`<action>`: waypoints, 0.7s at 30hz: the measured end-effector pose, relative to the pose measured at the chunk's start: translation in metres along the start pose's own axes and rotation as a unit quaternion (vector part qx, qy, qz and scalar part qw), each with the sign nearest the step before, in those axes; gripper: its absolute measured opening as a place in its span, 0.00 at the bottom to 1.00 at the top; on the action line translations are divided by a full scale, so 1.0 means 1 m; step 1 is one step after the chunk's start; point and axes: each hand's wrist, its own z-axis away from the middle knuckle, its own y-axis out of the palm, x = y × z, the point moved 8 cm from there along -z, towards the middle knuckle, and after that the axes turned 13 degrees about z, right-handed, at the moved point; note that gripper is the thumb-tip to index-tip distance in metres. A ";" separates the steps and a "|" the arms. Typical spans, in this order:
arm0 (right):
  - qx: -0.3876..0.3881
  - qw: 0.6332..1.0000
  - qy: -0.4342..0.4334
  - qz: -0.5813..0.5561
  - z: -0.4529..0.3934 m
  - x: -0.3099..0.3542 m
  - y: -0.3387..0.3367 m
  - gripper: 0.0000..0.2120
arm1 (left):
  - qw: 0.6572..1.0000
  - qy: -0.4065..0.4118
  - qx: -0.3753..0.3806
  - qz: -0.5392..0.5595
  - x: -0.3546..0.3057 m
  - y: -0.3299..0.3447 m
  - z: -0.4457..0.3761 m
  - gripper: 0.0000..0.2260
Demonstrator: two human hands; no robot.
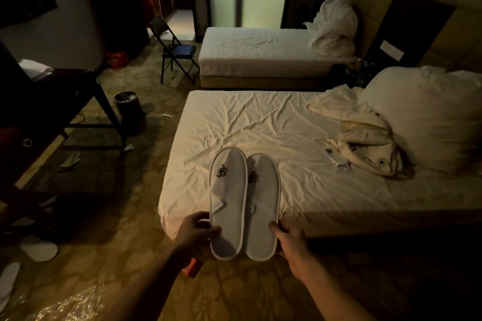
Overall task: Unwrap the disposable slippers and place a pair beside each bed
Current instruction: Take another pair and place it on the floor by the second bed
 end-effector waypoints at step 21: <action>0.070 0.997 -0.025 0.016 0.004 0.027 0.003 0.14 | 0.999 -0.036 -0.004 0.020 0.006 0.007 0.004 0.15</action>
